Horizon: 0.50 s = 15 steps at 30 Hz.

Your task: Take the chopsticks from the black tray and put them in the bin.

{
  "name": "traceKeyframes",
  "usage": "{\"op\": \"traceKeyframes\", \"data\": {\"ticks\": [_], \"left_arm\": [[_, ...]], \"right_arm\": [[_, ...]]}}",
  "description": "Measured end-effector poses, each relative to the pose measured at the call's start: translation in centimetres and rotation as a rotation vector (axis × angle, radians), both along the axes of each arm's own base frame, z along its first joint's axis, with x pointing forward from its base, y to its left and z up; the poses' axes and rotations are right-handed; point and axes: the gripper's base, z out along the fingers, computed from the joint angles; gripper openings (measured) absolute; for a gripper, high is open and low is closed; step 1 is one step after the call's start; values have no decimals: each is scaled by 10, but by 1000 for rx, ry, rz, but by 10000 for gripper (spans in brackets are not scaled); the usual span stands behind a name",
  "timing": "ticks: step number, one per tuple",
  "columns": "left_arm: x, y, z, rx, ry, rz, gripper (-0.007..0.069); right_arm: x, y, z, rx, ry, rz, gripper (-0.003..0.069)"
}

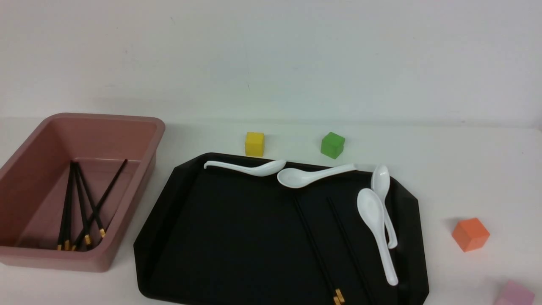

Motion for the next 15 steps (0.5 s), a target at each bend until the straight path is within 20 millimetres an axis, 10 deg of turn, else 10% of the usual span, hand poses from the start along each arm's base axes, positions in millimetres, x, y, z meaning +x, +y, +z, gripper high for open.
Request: {"op": "traceKeyframes", "data": {"ticks": [15], "left_arm": [[12,10,-49,-78,-332,116,-13]], "right_arm": [[0,0,0,0,0,0,240]]}}
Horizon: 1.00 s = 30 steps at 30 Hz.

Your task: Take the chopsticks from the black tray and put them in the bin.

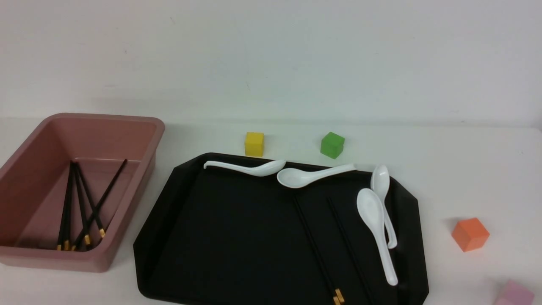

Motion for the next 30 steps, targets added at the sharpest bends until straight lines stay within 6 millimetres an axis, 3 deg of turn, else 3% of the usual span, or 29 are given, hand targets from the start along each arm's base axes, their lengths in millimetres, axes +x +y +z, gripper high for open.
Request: {"op": "traceKeyframes", "data": {"ticks": [1,4,7,14,30], "left_arm": [[0,0,-2,0,-1,-1,-13],[0,-1,-38,48,21,-39,-13],[-1,-1,-52,94,61,-54,-12],[-3,0,-63,146,167,-65,-10],[-3,0,-63,149,170,-65,1]], "right_arm": [[0,0,0,0,0,0,240],[0,0,0,0,0,0,240],[0,0,0,0,0,0,240],[0,0,0,0,0,0,240],[0,0,0,0,0,0,240]]}}
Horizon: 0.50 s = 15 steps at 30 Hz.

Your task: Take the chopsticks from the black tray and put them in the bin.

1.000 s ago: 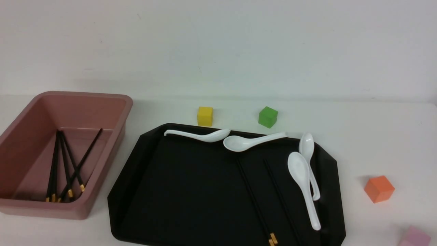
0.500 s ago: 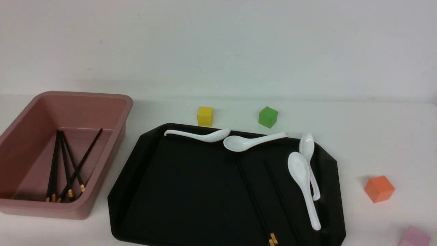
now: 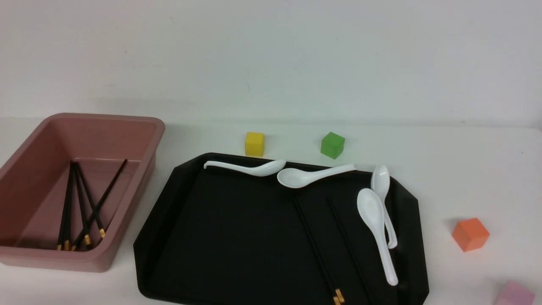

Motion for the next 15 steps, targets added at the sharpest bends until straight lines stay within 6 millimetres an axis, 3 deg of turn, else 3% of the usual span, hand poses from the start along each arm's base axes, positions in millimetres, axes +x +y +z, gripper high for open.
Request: {"op": "traceKeyframes", "data": {"ticks": [15], "left_arm": [[0,0,0,0,0,0,22]], "right_arm": [[0,0,0,0,0,0,240]]}}
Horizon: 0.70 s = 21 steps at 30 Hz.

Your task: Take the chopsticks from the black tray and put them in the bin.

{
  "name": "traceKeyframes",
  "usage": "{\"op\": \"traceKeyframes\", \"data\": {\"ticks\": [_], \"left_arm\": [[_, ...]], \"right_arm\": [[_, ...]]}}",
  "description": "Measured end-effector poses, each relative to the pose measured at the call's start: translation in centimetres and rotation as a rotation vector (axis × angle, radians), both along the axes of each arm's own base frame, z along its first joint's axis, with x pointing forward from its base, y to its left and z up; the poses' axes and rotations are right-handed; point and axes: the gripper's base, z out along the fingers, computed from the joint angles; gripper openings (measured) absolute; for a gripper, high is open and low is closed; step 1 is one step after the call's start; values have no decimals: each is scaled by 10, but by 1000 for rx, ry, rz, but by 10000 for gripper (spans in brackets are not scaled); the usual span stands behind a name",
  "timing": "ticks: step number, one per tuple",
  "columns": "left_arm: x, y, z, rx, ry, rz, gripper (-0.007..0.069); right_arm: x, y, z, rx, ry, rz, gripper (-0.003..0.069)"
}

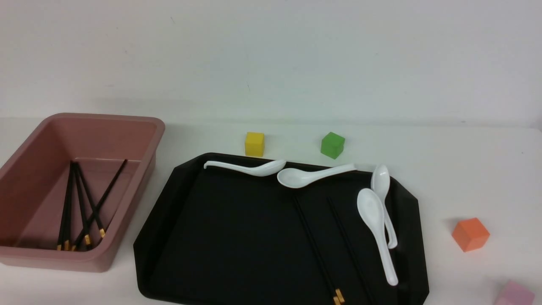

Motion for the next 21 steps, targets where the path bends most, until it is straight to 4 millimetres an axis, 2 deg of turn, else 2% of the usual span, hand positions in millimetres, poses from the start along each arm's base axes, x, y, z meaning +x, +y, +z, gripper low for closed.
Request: {"op": "traceKeyframes", "data": {"ticks": [21], "left_arm": [[0,0,0,1,1,0,40]], "right_arm": [[0,0,0,0,0,0,240]]}}
